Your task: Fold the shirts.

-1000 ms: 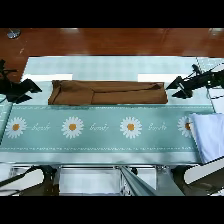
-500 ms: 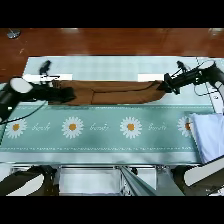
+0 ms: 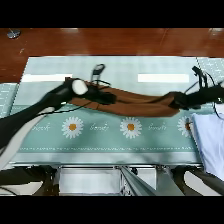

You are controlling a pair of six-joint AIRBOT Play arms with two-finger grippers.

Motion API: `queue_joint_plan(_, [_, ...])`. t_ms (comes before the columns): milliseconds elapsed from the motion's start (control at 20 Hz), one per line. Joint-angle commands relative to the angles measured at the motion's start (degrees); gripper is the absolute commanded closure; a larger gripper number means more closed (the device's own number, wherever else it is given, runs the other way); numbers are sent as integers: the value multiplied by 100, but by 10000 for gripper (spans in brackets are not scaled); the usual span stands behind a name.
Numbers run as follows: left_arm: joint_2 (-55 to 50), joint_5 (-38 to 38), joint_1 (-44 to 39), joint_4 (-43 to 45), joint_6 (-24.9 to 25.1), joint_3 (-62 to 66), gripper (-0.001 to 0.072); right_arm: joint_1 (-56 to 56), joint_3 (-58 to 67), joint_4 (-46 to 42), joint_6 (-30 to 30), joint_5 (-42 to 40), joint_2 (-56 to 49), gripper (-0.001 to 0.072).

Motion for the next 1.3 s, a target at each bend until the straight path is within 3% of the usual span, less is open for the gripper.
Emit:
queue_joint_plan(0, [-1283, -367, -702, 76, -426, 1368, 689, 7, -785, -122, 291, -26, 1279, 684])
queue_joint_plan(150, [-2052, -876, -1130, -479, -422, 2199, 688, 7, -728, 28, 415, 46, 1753, 684])
queue_joint_plan(250, [-2380, -1392, -1436, -1062, -74, 2444, 688, 7, -533, 214, 411, 133, 1832, 684])
queue_joint_plan(500, [-2441, -1880, -1700, -1611, 245, 2793, 688, 9, 219, 763, 402, 262, 1829, 684])
queue_joint_plan(650, [-2079, -2090, -848, -1453, 275, 3195, 688, 15, 442, 785, 413, 498, 1803, 684])
queue_joint_plan(750, [-1668, -2188, 68, -1054, -2, 3206, 688, 269, 442, 802, 476, 490, 1738, 684])
queue_joint_plan(850, [-1263, -2623, 1078, -614, -229, 3204, 688, 852, 459, 852, 577, 184, 1497, 684])
queue_joint_plan(1000, [-363, -3357, 2430, -315, -52, 2953, 688, 1910, 957, 848, 713, -330, 662, 684])
queue_joint_plan(1100, [638, -3248, 3106, -278, 313, 1967, 688, 2588, 1639, 850, 715, -570, -186, 684])
queue_joint_plan(1250, [2651, -2354, 3812, -326, 570, -481, 687, 3386, 2850, 938, 752, -752, -1648, 683])
